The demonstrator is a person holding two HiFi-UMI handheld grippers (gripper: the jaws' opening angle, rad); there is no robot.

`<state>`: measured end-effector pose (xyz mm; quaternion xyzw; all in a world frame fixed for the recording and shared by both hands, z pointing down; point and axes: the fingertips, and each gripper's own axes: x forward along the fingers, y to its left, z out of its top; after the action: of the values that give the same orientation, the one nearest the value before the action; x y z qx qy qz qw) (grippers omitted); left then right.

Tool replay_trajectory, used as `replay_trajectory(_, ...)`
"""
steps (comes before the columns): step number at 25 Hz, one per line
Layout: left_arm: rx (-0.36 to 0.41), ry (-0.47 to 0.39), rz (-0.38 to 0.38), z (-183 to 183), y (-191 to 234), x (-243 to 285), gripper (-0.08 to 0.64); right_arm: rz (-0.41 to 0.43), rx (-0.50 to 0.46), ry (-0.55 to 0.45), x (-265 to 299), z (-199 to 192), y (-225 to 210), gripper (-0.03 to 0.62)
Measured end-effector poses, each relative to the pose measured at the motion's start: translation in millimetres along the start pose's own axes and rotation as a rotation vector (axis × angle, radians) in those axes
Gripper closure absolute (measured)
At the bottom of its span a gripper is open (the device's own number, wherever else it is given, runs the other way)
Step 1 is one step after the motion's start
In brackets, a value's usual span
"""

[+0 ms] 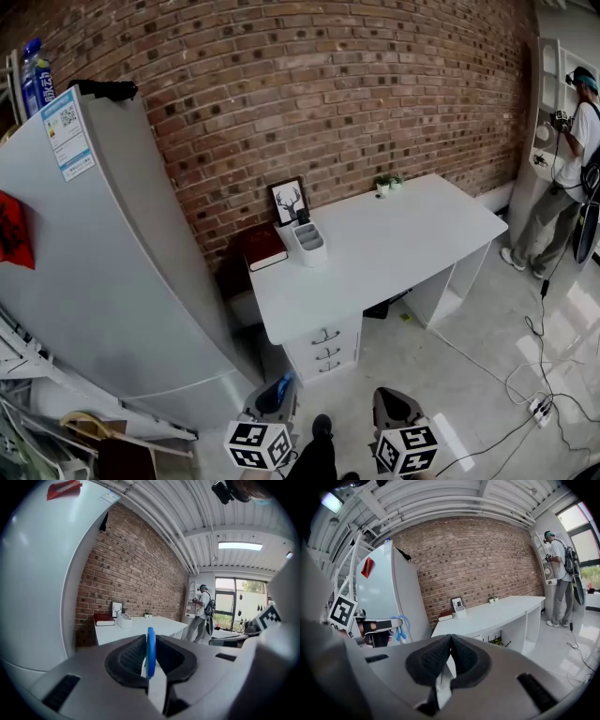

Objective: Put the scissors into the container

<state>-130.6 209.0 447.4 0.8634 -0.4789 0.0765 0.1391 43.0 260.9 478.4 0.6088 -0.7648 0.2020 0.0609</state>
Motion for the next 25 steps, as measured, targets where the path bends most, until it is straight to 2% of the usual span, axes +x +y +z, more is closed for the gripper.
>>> replay_trajectory(8,-0.010,-0.003,-0.001,21,47,80,0.512,-0.014,-0.006,0.021,85,28,-24,0.592)
replay_trajectory(17,-0.017,-0.003,-0.012,58,113,165,0.512,-0.015,-0.011,0.042,193,67,-28,0.592)
replay_trajectory(25,-0.024,-0.003,-0.023,79,155,213,0.512,-0.034,-0.025,0.041,250,93,-28,0.592)
